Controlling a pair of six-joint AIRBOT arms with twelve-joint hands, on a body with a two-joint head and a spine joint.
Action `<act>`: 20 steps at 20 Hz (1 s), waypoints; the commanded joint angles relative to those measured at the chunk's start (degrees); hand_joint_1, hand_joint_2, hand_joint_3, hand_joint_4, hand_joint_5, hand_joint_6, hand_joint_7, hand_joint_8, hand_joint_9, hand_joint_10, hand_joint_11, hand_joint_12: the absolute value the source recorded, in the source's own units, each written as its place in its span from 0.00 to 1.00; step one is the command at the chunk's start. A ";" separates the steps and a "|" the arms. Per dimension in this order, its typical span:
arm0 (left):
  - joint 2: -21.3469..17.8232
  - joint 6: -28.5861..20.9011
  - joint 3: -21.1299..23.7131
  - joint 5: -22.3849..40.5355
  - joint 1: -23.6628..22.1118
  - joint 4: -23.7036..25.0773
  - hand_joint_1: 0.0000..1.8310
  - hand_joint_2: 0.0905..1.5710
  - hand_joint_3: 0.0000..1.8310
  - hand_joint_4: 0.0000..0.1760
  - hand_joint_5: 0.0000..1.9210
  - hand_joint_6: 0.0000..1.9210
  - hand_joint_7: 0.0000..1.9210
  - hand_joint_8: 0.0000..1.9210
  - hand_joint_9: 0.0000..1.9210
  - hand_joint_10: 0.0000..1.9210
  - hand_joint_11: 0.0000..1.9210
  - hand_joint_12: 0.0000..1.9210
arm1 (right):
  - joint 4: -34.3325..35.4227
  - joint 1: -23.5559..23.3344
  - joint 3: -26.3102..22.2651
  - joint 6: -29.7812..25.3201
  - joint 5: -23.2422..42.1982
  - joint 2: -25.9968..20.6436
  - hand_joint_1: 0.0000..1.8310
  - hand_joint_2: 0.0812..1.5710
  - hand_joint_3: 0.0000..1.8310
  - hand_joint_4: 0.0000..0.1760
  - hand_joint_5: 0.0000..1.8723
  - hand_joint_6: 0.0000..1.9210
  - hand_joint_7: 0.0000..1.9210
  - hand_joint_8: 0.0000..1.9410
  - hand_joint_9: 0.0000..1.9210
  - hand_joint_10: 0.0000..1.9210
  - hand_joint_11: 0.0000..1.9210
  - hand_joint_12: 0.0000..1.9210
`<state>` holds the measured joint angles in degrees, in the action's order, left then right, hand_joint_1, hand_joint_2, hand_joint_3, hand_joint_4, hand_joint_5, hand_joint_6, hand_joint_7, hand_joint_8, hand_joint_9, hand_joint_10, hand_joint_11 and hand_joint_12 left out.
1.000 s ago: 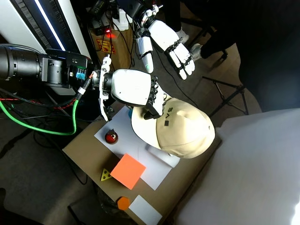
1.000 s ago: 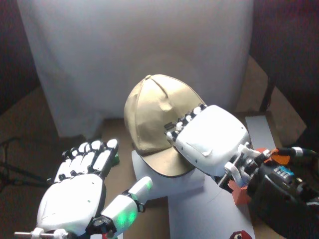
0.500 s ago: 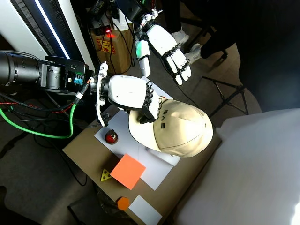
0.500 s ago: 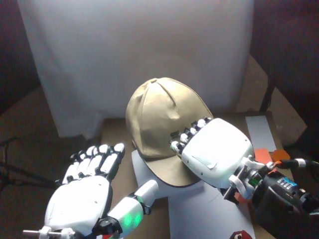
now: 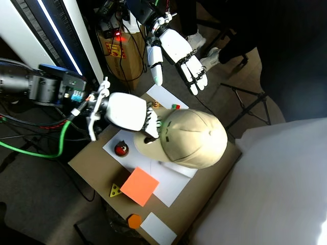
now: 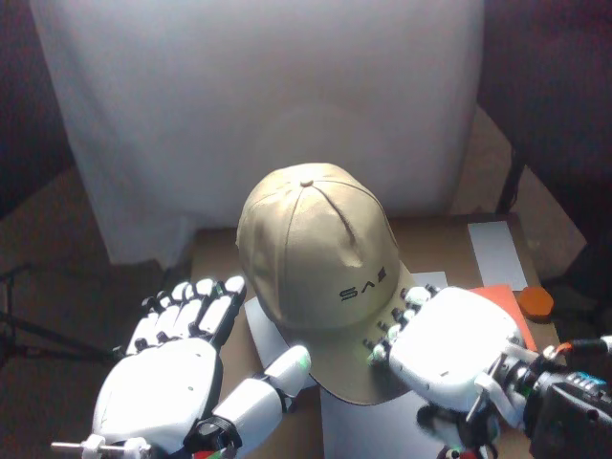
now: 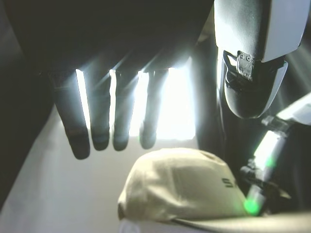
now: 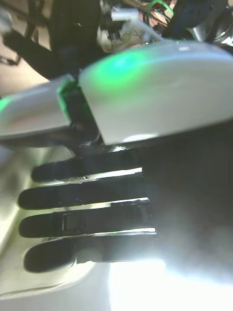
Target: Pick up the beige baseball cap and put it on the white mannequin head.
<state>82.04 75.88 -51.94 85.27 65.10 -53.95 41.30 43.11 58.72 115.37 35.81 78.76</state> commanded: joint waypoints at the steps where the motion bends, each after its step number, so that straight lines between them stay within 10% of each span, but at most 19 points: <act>1: 0.19 0.46 0.16 5.58 -0.84 3.83 0.00 0.70 0.00 0.48 0.06 0.00 0.04 0.00 0.01 0.00 0.00 0.13 | -2.72 -0.15 -0.70 0.28 4.67 -0.59 0.50 0.66 0.00 0.00 0.32 0.00 0.33 0.00 0.33 0.03 0.15 0.62; 7: -1.46 12.79 4.94 5.79 -4.69 -0.25 0.00 0.71 0.00 0.48 0.06 0.00 0.04 0.00 0.01 0.00 0.00 0.13 | -0.69 -1.65 -7.31 0.88 5.19 -7.88 0.42 0.61 0.00 0.00 0.26 0.00 0.23 0.00 0.24 0.00 0.06 0.57; 15: -6.65 35.01 18.72 8.04 -14.94 -16.47 0.00 0.71 0.00 0.48 0.06 0.00 0.04 0.00 0.01 0.00 0.00 0.13 | 9.41 -7.82 -17.99 -3.66 -7.49 -27.61 0.38 0.57 0.00 0.26 0.22 0.00 0.18 0.00 0.17 0.00 0.00 0.55; 20: -7.53 40.84 23.73 7.93 -22.38 -26.18 0.00 0.70 0.00 0.48 0.06 0.00 0.04 0.00 0.01 0.00 0.00 0.13 | 16.94 -8.69 -19.97 -1.25 -10.26 -29.24 0.38 0.57 0.00 0.26 0.22 0.00 0.18 0.00 0.19 0.01 0.02 0.56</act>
<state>74.70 116.33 -28.12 89.62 42.98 -85.01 59.66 35.11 38.98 114.24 22.68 49.65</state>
